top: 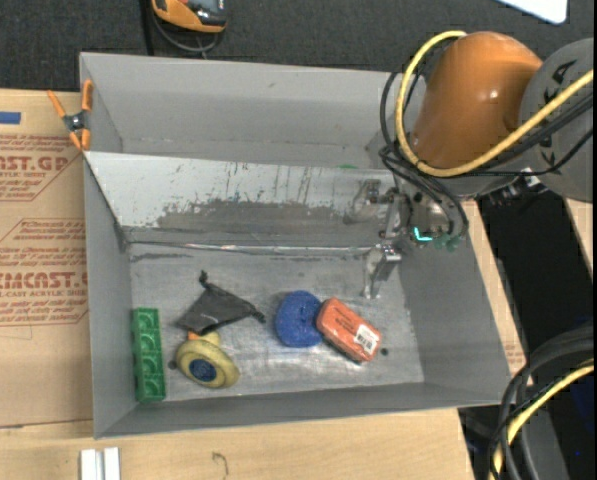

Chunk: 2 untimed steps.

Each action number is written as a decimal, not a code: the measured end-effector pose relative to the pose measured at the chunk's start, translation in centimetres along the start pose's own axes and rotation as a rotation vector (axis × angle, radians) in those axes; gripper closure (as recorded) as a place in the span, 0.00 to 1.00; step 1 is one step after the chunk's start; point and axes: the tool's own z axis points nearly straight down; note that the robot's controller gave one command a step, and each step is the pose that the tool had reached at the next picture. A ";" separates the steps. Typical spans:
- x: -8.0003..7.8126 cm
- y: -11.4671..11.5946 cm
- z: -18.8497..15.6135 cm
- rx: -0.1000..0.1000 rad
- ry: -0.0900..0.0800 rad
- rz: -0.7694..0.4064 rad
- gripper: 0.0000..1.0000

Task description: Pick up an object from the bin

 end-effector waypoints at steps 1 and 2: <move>-0.1 0.0 -0.5 0.000 -0.008 0.000 0.00; 0.5 2.3 6.1 -0.001 -0.012 0.037 0.00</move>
Offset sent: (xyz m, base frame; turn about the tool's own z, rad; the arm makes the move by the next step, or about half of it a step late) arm -0.0175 0.0585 -0.1670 0.0914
